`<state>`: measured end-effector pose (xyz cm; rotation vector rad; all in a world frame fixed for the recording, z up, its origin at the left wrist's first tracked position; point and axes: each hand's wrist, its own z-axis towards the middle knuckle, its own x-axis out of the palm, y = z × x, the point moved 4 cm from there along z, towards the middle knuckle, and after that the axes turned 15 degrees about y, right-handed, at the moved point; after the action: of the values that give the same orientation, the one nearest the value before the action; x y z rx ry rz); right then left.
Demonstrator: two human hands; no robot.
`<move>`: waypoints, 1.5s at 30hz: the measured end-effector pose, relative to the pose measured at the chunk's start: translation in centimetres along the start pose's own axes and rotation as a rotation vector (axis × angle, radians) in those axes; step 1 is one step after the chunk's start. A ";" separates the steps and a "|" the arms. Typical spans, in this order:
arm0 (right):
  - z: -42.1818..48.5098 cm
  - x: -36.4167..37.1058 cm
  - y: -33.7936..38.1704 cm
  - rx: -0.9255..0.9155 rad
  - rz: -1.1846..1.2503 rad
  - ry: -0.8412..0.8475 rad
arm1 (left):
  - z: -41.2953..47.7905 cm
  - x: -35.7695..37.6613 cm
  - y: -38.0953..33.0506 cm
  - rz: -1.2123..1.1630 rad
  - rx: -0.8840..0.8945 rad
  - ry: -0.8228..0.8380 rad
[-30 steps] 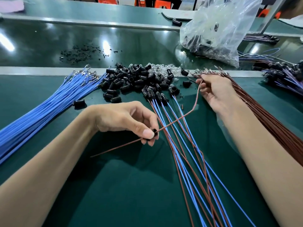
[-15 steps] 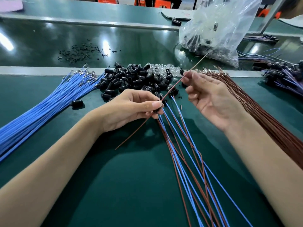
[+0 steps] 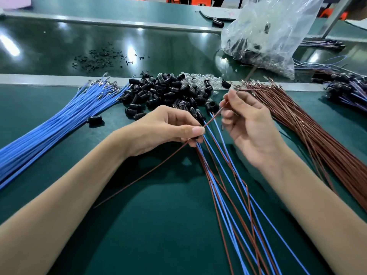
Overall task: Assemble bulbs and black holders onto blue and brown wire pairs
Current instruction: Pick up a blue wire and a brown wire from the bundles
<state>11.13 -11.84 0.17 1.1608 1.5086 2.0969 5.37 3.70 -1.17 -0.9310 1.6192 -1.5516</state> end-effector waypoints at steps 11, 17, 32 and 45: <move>-0.3 -0.4 0.5 -0.093 -0.113 -0.051 | 0.2 0.2 -0.5 0.144 -0.032 -0.116; -0.6 -0.2 0.3 -0.093 -0.335 -0.028 | 0.8 0.4 -1.2 0.429 -0.132 -0.165; -0.8 0.2 -0.3 -0.058 -0.474 0.019 | 0.3 0.4 -1.7 0.360 0.054 -0.305; -0.7 -0.7 0.0 -0.007 -0.445 -0.046 | 0.2 0.3 -1.1 0.346 0.046 -0.273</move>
<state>11.10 -12.76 -0.22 0.7730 1.5639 1.7615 5.43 3.32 -0.03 -0.7528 1.4530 -1.1663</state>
